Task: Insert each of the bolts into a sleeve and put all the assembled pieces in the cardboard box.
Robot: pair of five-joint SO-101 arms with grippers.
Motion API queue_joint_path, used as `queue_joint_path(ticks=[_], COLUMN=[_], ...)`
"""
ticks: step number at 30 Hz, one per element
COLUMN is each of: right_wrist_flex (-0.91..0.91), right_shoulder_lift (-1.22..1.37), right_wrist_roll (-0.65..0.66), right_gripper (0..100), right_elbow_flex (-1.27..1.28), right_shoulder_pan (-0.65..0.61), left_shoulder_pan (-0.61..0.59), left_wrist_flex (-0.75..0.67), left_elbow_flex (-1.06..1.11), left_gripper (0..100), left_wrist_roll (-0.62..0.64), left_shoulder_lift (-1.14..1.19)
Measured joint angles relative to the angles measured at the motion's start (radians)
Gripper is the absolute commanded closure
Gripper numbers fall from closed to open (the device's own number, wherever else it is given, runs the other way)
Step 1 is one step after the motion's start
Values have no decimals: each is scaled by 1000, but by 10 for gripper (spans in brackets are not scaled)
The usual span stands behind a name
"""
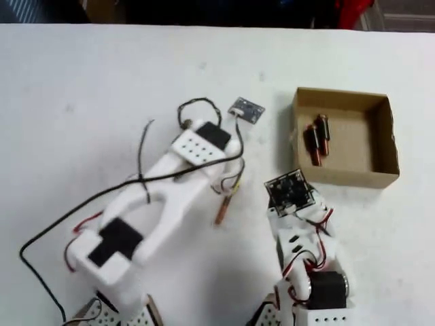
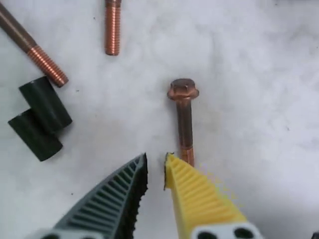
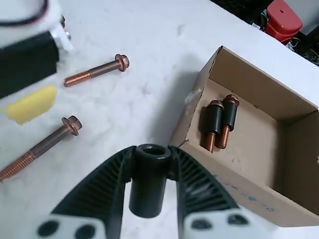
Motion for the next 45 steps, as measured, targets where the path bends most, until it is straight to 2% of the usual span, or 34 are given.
queue_joint_path(ticks=[7,15,21,33,45], right_wrist_flex=[0,-46,-75,-77,-77], right_shoulder_lift=[0,0,0,0,0], right_wrist_roll=[0,0,2,2,2], right_gripper=[982,982,982,982,982], right_elbow_flex=[0,32,54,54,54], right_shoulder_pan=[2,57,64,69,69], left_shoulder_pan=[0,0,0,0,0], left_wrist_flex=[-2,0,0,0,-69], left_elbow_flex=[-129,-153,-153,-152,-143], left_gripper=[902,898,786,793,793], left_wrist_roll=[38,38,38,38,38], left_shoulder_lift=[167,180,186,186,249])
